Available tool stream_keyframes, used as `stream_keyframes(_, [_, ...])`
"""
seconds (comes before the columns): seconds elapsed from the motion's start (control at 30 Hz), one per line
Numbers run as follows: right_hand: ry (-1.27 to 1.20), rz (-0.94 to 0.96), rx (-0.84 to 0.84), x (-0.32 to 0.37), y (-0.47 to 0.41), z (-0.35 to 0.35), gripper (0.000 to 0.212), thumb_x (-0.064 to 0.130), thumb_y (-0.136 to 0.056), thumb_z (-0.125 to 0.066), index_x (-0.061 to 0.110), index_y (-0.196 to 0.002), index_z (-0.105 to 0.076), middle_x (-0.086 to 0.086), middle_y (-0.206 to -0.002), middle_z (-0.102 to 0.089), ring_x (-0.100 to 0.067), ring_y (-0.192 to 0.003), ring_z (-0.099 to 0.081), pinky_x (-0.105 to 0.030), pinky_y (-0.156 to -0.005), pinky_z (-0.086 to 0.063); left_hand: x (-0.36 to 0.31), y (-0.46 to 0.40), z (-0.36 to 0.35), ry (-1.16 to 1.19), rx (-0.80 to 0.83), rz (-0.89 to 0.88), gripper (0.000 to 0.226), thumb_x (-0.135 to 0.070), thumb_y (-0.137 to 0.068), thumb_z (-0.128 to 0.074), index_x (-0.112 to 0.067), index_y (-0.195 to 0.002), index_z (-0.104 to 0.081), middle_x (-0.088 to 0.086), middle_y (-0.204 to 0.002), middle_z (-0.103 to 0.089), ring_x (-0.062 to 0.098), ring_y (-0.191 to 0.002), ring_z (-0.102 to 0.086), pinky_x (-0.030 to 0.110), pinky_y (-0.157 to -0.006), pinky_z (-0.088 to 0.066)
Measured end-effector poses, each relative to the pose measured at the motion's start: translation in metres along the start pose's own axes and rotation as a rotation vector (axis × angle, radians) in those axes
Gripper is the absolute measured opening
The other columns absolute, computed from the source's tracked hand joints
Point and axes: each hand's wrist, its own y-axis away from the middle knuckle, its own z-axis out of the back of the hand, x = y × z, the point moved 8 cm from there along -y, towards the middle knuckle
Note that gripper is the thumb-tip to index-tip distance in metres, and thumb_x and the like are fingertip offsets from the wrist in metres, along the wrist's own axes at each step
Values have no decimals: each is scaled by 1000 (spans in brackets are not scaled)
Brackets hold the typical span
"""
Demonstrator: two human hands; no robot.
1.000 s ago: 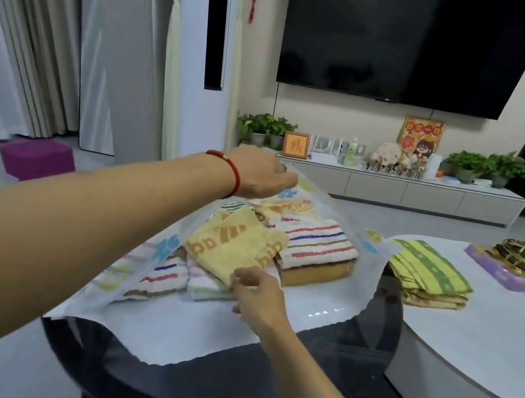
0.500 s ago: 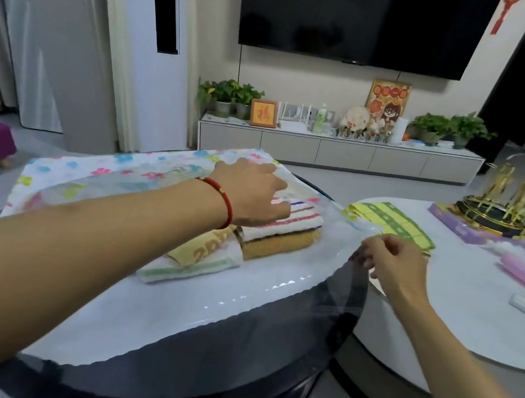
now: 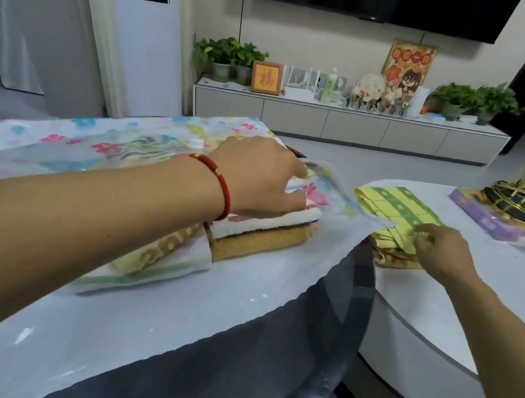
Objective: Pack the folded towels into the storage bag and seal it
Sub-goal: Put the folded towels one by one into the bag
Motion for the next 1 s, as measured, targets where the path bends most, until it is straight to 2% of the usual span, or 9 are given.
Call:
stream_keyframes(0.13, [10, -57, 6, -13, -45, -14, 38, 30, -106, -48, 22, -140, -60, -25, -135, -55, -46, -125, -51, -52, -107, -44, 3, -13, -3, 66, -31, 44, 47, -56, -89, -47, -38, -131, -59, -3, -131, -63, 25, -117, -57, 40, -88, -51])
stream_keyframes(0.3, [127, -143, 20, -20, -73, -14, 43, 48, -95, -65, 34, -134, -55, -17, -132, -63, -44, -125, -52, -50, -107, -34, 8, -19, -4, 106, -47, 73, 48, -58, -85, -46, -42, -127, -62, -7, -130, -64, 24, -116, -57, 42, -90, -51])
stream_keyframes(0.43, [149, 8, 110, 5, -73, 1, 36, 25, -87, -74, 27, -116, -53, -15, -103, -68, -35, -84, -64, -42, -75, -56, 9, -12, -4, 116, -13, 67, 45, -53, -87, -48, -42, -129, -60, -12, -136, -59, 21, -122, -53, 43, -95, -50])
stream_keyframes(0.53, [74, 89, 153, 27, -58, 19, 29, 7, -88, -67, 25, -110, -62, -9, -100, -64, -27, -74, -62, -32, -55, -51, 9, 0, -3, 122, 16, 67, 41, -48, -86, -51, -44, -126, -61, -10, -136, -60, 21, -122, -53, 42, -97, -49])
stream_keyframes(0.63, [-106, 86, 88, 41, -26, 51, 22, 6, -89, -66, 25, -93, -74, -6, -100, -64, -25, -71, -63, -29, -51, -51, 13, 20, 1, 174, 35, 77, 43, -45, -86, -54, -42, -128, -61, -8, -141, -56, 21, -126, -51, 35, -101, -44])
stream_keyframes(0.7, [-246, 68, 31, 47, 6, 74, 22, 6, -86, -68, 27, -87, -76, -2, -96, -66, -23, -70, -61, -40, -58, -56, 19, 35, -1, 178, 56, 98, 48, -44, -86, -56, -39, -134, -57, -3, -145, -53, 23, -129, -48, 35, -103, -41])
stream_keyframes(0.8, [-415, 86, 34, 62, 62, 104, 20, 8, -83, -71, 25, -85, -79, -1, -97, -70, -25, -75, -64, -46, -63, -59, 34, 66, -12, 153, 132, 195, 56, -47, -84, -57, -47, -139, -47, 4, -153, -39, 31, -136, -38, 46, -107, -39])
stream_keyframes(0.93, [-577, 185, 190, 102, 141, 123, 19, 3, -83, -70, 20, -85, -79, -4, -95, -73, -21, -80, -67, -28, -55, -53, 60, 121, -28, 43, 187, 308, 55, -55, -87, -50, -59, -139, -34, 1, -159, -19, 42, -139, -24, 65, -104, -34])
stream_keyframes(1.0, [-651, 252, 309, 131, 180, 124, 19, 2, -84, -69, 18, -88, -78, -6, -91, -74, -20, -78, -67, -33, -60, -54, 73, 147, -32, -12, 211, 337, 55, -60, -88, -46, -63, -140, -28, 0, -162, -14, 42, -141, -22, 69, -103, -32])
